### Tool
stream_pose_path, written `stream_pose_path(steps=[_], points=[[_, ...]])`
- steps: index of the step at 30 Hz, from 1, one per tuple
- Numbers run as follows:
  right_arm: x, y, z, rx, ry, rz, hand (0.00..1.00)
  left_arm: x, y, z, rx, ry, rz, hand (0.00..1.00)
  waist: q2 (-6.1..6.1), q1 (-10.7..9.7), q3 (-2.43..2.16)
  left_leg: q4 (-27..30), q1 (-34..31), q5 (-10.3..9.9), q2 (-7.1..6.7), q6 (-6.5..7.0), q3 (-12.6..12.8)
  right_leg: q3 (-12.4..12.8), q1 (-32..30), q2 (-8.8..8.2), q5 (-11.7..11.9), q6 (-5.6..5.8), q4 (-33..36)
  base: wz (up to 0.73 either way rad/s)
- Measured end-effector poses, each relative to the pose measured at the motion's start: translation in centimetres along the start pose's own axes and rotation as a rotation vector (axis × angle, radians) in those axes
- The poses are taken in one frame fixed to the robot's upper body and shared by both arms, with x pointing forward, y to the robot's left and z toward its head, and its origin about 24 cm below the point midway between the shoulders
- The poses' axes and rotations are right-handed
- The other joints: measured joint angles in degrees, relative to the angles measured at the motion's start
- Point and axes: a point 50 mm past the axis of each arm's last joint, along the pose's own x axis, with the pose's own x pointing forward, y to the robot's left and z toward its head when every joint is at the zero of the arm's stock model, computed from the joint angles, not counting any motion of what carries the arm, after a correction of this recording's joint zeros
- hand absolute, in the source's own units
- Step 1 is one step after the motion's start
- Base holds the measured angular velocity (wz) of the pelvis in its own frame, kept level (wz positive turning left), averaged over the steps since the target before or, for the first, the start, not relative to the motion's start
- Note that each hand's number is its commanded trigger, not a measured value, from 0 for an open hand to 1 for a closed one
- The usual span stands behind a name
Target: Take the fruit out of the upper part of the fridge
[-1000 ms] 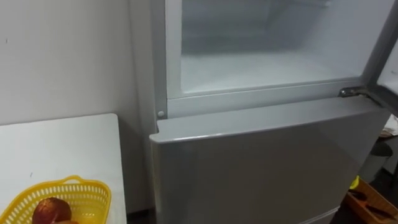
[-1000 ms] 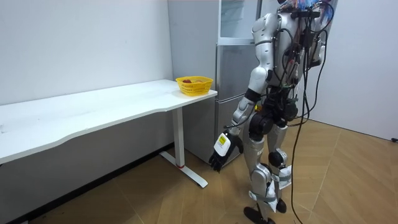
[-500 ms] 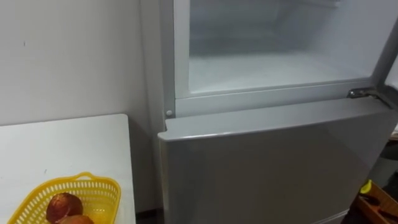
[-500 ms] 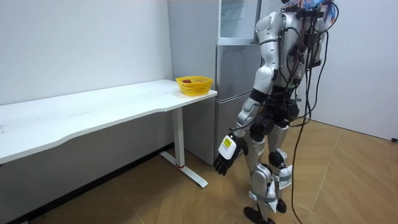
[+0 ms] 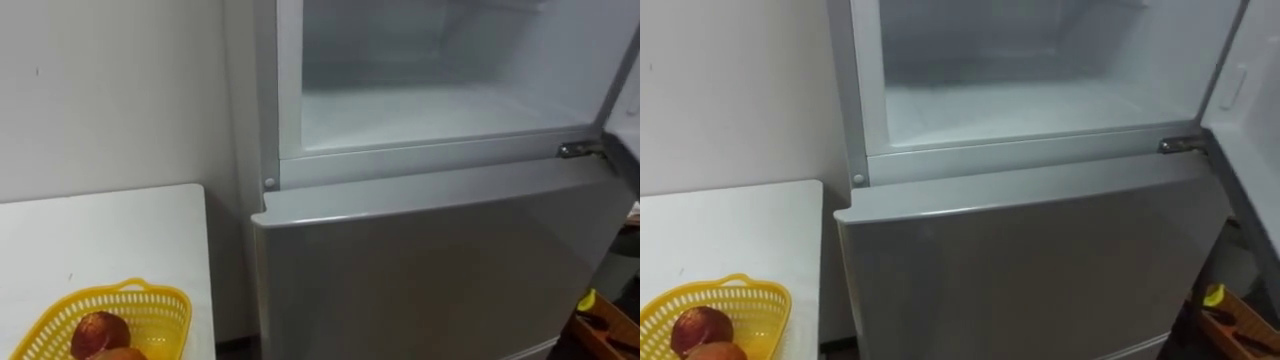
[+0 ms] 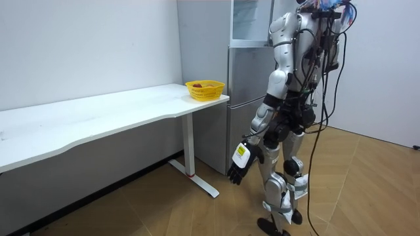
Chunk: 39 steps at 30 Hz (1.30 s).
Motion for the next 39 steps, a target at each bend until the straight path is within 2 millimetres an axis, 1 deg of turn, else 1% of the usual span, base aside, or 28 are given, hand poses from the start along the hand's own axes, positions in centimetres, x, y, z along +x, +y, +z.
stream_pose_path(steps=[3,7,9,11,13,14,18,19,20,21,24,29,39], points=[[0.0,1.1,-0.6,-0.008,0.012,0.053,0.0,0.0,-0.3,0.1,0.022,-0.002,-0.014,0.0,0.15,0.8,-0.02,0.0,0.0,0.0,-0.01,0.0,-0.1,-0.2,0.0,-0.04,0.0,0.0,0.2,0.0],[0.0,2.3,-1.4,-0.044,0.031,0.139,0.0,0.0,-0.5,0.1,0.029,-0.003,-0.027,0.0,0.03,1.2,0.05,0.0,-0.2,0.0,0.0,-0.01,-0.2,-0.7,0.0,-0.14,0.0,-0.01,0.3,0.06],[-0.2,3.1,-1.8,-0.065,0.042,0.189,0.0,0.0,-0.5,0.1,0.03,-0.002,-0.037,0.0,-0.13,1.7,0.13,0.0,-0.2,0.0,-0.01,-0.02,-0.2,-0.5,0.1,-0.13,0.0,-0.01,0.3,0.0],[-0.4,4.0,-2.6,-0.077,0.071,0.242,0.0,0.0,-0.6,0.2,0.036,-0.004,-0.044,0.0,-0.38,2.7,0.09,0.0,-0.1,0.0,-0.02,-0.02,-0.2,-0.5,0.2,-0.13,0.0,-0.01,0.1,0.0],[-0.4,4.0,-2.7,-0.095,0.073,0.248,0.0,0.0,-0.7,0.1,0.044,-0.001,-0.047,0.0,-0.52,3.0,-0.01,0.1,-0.1,0.0,-0.08,-0.01,-0.4,-0.6,0.3,-0.19,0.0,-0.01,-0.2,0.0],[-0.5,4.1,-2.8,-0.114,0.079,0.262,0.0,-0.1,-0.8,0.0,0.047,0.0,-0.048,0.0,-0.51,3.2,-0.14,0.1,0.0,0.0,-0.08,-0.01,-0.5,-0.7,0.3,-0.18,0.0,0.01,-0.2,0.0],[-0.7,4.4,-3.2,-0.203,0.082,0.297,0.0,-0.1,-1.1,0.0,0.047,0.008,-0.053,0.0,-0.89,4.4,-0.18,0.1,0.5,0.0,-0.07,-0.01,-0.7,-0.8,1.1,-0.14,0.1,-0.01,-0.4,0.02],[-0.7,4.5,-3.4,-0.222,0.081,0.307,0.0,-0.1,-1.1,-0.1,0.047,0.009,-0.054,0.0,-0.87,4.7,-0.17,0.0,0.7,0.0,-0.07,-0.01,-0.7,-0.8,1.1,-0.13,0.1,-0.01,-0.4,0.0],[-0.9,4.7,-3.6,-0.263,0.081,0.326,0.0,-0.1,-1.1,-0.1,0.048,0.014,-0.055,0.0,-0.86,5.1,0.02,0.0,0.7,0.0,-0.04,-0.01,-0.7,-0.9,1.5,-0.08,0.1,-0.02,-0.4,0.0],[-1.0,4.8,-3.8,-0.294,0.08,0.337,0.0,-0.1,-1.1,-0.3,0.049,0.022,-0.055,0.0,-0.84,5.2,0.09,0.0,0.9,0.0,-0.03,-0.01,-0.7,-1.2,1.9,-0.1,0.0,-0.03,-0.5,0.03],[-1.1,4.9,-3.9,-0.332,0.073,0.347,0.0,-0.1,-1.3,-0.9,0.051,0.047,-0.063,0.0,-0.72,5.4,0.11,0.0,0.9,0.0,-0.02,-0.02,-0.7,-1.4,1.9,-0.12,0.0,-0.03,-0.6,0.02],[-1.1,4.8,-4.0,-0.341,0.074,0.348,0.0,-0.2,-1.4,-1.3,0.053,0.062,-0.072,0.0,-0.84,5.6,0.17,0.1,0.8,0.0,-0.04,-0.02,-0.9,-1.6,2.0,-0.2,0.0,-0.03,-0.7,0.04],[-1.1,4.9,-4.0,-0.344,0.074,0.351,0.0,-0.2,-1.5,-1.3,0.051,0.062,-0.079,0.0,-0.86,5.6,0.11,0.3,0.8,0.0,-0.04,-0.02,-1.0,-1.6,2.0,-0.22,0.0,-0.03,-0.6,0.0]])
